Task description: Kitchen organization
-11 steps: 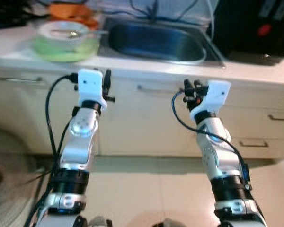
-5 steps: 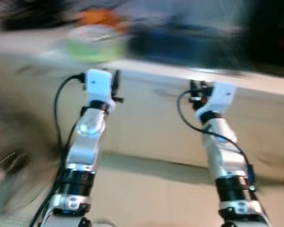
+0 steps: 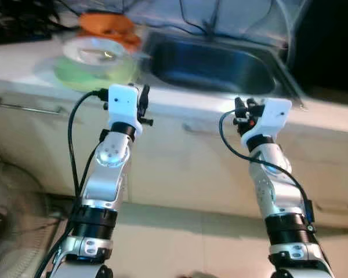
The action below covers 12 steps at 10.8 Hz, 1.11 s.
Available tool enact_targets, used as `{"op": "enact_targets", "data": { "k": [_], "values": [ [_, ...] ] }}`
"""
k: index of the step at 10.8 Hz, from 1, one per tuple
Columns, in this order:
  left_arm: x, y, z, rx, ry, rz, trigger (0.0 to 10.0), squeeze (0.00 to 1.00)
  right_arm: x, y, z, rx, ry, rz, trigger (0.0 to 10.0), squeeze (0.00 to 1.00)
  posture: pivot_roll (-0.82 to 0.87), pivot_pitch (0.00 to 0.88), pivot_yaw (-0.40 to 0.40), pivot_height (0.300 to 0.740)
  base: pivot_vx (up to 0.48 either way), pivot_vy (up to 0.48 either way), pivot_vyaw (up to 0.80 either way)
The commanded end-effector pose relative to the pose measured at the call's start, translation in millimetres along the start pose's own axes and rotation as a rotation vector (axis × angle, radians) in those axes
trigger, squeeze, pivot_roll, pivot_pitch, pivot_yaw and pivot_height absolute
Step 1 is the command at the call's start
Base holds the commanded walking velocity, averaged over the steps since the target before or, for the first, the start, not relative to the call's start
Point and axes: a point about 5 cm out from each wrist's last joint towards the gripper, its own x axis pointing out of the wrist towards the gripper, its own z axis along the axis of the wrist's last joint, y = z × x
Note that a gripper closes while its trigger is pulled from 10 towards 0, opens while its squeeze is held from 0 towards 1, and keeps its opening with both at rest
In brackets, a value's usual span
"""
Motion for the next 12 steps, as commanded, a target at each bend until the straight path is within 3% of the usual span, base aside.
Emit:
{"op": "enact_targets", "data": {
  "k": [1,7,12],
  "values": [
    [0.4,3.4,3.4,0.005,-0.012,0.003,10.0,0.00,0.8,5.1,0.2,0.023,0.001,0.008,10.0,0.00,-0.04,0.033,-0.115,0.719,0.480,0.000,0.00],
    [-1.4,-2.1,3.2,0.015,-0.013,-0.038,10.0,0.00,0.6,9.7,0.2,0.037,-0.010,0.029,10.0,0.00,-0.04,0.035,-0.117,0.719,0.480,0.000,-0.13],
    [-13.0,-15.3,15.7,0.029,-0.094,-0.163,10.0,0.00,-0.1,11.0,-0.3,0.047,-0.013,0.029,10.0,0.00,-0.03,0.035,-0.118,0.719,0.000,0.000,0.00]
  ]
}}
